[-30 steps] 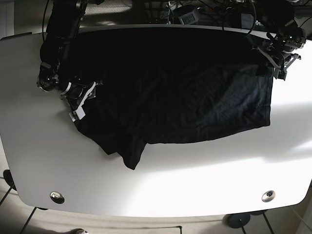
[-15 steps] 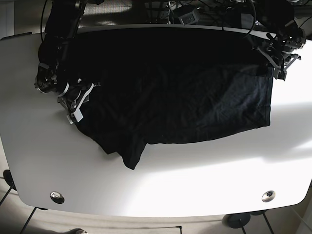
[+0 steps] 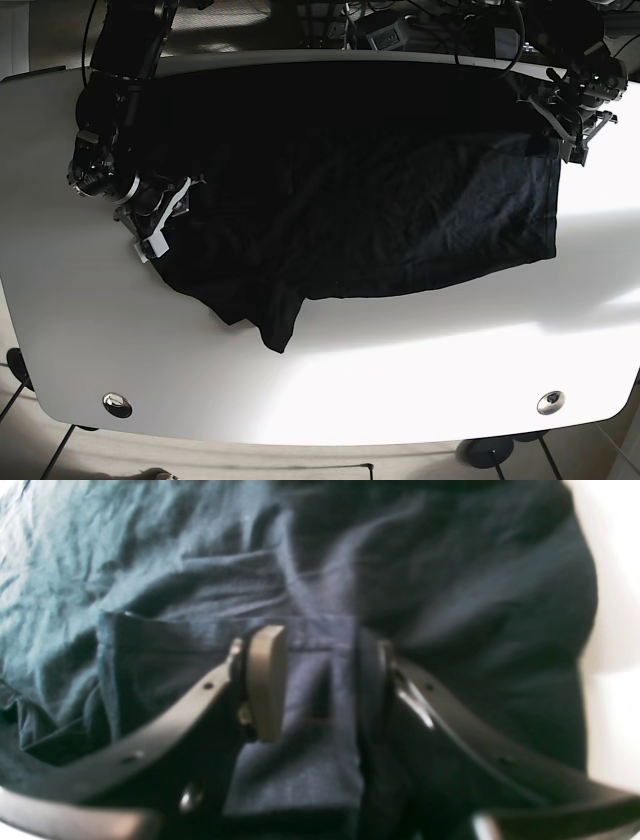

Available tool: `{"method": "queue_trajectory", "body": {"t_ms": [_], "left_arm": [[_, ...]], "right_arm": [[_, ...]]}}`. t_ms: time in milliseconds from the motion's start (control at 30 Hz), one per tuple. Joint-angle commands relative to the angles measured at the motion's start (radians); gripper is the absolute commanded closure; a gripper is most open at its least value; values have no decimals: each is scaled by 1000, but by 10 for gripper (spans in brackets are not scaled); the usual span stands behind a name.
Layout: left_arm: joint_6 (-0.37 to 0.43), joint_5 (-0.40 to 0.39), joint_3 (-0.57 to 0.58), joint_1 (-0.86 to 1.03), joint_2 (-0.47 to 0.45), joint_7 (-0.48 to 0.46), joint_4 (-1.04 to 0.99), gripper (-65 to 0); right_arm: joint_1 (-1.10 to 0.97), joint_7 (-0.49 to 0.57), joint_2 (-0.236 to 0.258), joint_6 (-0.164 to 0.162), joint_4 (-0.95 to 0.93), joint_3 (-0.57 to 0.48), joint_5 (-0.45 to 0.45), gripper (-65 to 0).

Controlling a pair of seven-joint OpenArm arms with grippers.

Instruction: Fold the T-shirt properly

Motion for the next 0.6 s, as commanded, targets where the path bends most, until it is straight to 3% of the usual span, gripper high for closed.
{"method": "queue_trajectory", "body": {"t_ms": [33,200,400,533,600], "left_arm": [[-1,10,-1,2,-13,5,8,-197],[-1,10,-1,2,-13,5,8,-197],[-1,10,-1,5,-13,5,8,-197],[-1,10,-1,5,-13,5,8,-197],[-1,10,-1,5,-13,5,8,-197]], "right_arm": [[19,24,10,6,20,4,21,-244],[24,29,5,6,15,4,18,-246],[37,115,14,6,-74,3,-21,-252],[33,132,27,6,-86,4,-21,-374],[31,132,28,6,-91,4,-21,-401]]}}
